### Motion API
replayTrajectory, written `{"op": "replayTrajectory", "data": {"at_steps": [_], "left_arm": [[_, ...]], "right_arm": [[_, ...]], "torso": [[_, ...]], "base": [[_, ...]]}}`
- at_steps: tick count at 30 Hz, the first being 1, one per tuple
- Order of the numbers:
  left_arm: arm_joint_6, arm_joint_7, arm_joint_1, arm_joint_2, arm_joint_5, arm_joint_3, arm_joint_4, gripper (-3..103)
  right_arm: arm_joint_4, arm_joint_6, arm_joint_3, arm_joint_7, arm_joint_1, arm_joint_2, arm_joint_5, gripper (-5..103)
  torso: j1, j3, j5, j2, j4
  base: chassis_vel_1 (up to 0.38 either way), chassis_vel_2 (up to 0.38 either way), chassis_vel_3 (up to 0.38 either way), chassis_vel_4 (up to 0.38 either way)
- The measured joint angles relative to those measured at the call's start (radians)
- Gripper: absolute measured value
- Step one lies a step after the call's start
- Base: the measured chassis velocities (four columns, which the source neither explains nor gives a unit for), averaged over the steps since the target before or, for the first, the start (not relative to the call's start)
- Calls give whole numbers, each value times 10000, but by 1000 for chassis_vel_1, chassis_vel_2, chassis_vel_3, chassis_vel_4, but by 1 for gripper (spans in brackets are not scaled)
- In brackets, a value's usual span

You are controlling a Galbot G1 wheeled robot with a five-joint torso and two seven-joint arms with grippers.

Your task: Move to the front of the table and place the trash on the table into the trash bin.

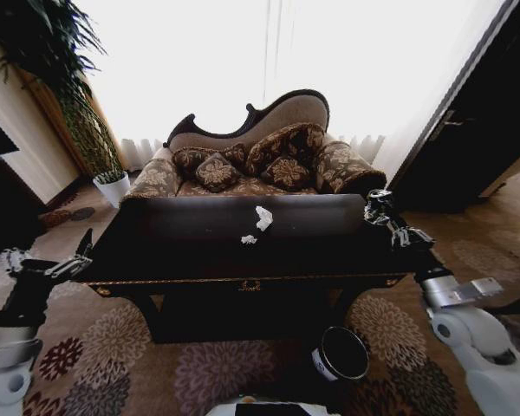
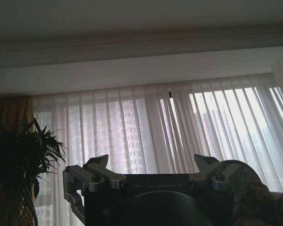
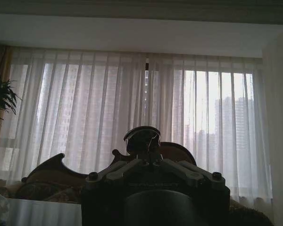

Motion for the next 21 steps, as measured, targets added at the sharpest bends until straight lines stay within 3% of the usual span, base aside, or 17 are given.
{"op": "replayTrajectory", "data": {"at_steps": [5,12,17,21], "left_arm": [[-1,-31,20,-29,23,7,-49,100],[-32,-39,79,-47,31,-6,-102,100],[-42,-46,93,-53,41,2,-125,100],[-54,-46,95,-77,95,52,-126,100]], "right_arm": [[-298,242,349,-30,-278,524,53,0],[-1197,815,769,496,-362,982,-415,0],[-2104,1456,1163,296,-358,1016,-1447,0],[-2300,1525,1199,423,-391,1002,-1262,0]], "torso": [[1,0,-1,0,0],[1,1,2,-1,0],[1,0,1,0,0],[1,1,3,-1,-1]], "base": [[0,0,0,0],[0,0,0,0],[0,0,0,0],[0,0,0,0]]}}
